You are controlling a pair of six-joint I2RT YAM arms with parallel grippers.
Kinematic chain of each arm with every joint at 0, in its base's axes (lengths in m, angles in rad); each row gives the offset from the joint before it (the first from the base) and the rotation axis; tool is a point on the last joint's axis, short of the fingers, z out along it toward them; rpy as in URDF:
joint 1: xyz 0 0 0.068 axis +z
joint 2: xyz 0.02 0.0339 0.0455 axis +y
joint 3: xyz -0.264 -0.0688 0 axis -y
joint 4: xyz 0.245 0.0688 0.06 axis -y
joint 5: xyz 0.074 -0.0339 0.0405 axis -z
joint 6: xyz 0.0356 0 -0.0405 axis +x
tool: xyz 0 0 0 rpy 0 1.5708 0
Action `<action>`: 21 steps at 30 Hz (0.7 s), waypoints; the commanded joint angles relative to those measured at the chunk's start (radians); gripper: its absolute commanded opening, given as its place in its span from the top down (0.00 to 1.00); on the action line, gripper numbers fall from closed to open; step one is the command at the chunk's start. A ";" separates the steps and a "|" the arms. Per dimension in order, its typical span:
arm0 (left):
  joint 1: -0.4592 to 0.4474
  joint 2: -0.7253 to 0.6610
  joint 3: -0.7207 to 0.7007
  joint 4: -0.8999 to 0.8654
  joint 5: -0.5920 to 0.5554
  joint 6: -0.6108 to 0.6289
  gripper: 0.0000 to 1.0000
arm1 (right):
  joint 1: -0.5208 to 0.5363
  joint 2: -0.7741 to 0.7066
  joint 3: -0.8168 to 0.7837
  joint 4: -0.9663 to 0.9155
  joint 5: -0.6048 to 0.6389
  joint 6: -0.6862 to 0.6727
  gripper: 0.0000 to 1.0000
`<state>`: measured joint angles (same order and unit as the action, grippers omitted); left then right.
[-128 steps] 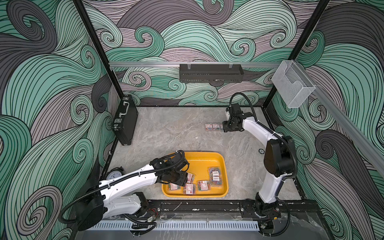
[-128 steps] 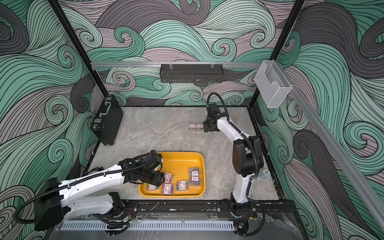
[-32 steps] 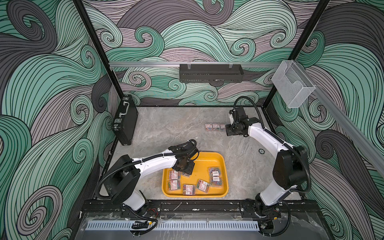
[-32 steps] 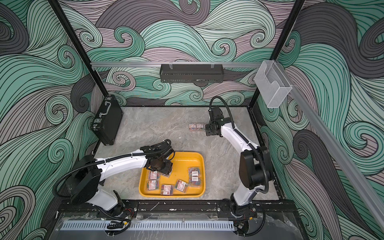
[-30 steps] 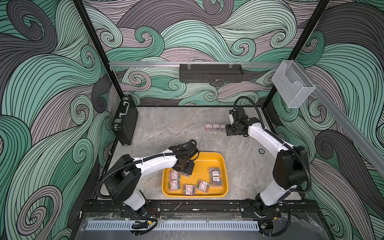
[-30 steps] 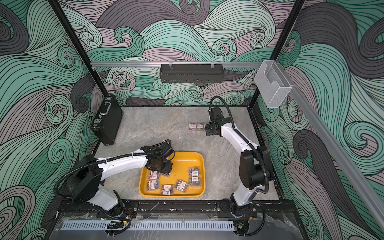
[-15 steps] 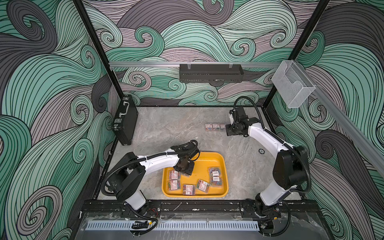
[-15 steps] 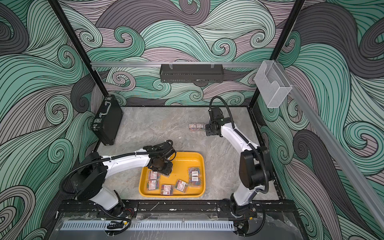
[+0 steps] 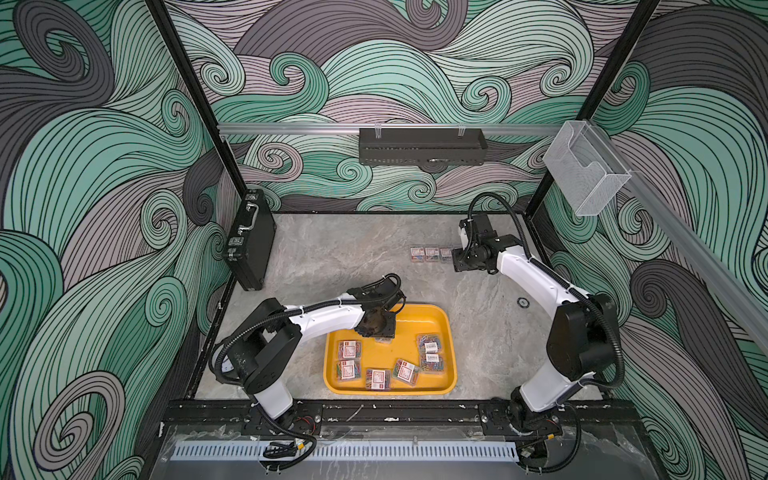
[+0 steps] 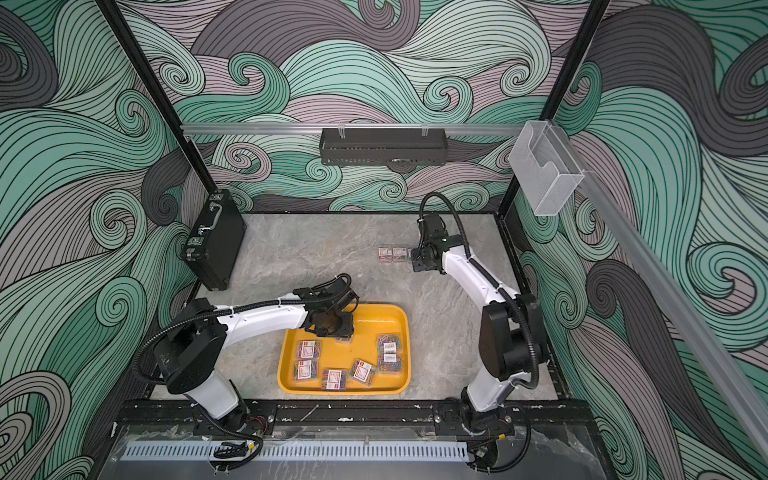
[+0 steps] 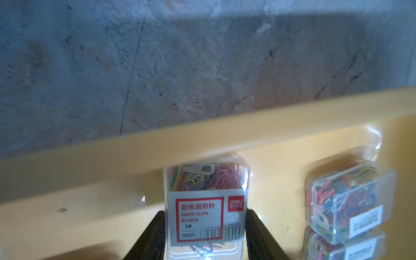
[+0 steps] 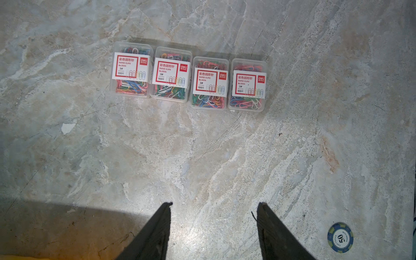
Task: Take the paper clips out of the storage box
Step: Move the boxed paper clips to the storage box.
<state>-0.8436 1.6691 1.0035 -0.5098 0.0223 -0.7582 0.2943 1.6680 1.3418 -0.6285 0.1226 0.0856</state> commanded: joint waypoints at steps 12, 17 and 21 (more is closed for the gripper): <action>-0.037 -0.028 -0.018 -0.009 0.055 -0.051 0.40 | 0.020 -0.056 0.001 -0.031 0.008 -0.001 0.38; -0.054 -0.027 -0.019 0.032 0.094 -0.050 0.40 | 0.034 -0.059 0.002 -0.034 0.011 0.003 0.38; -0.055 -0.058 -0.016 0.027 0.071 -0.042 0.40 | 0.045 -0.072 0.000 -0.040 0.014 0.004 0.38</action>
<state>-0.8978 1.6596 0.9848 -0.4782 0.0978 -0.7979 0.3286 1.6272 1.3418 -0.6445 0.1238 0.0856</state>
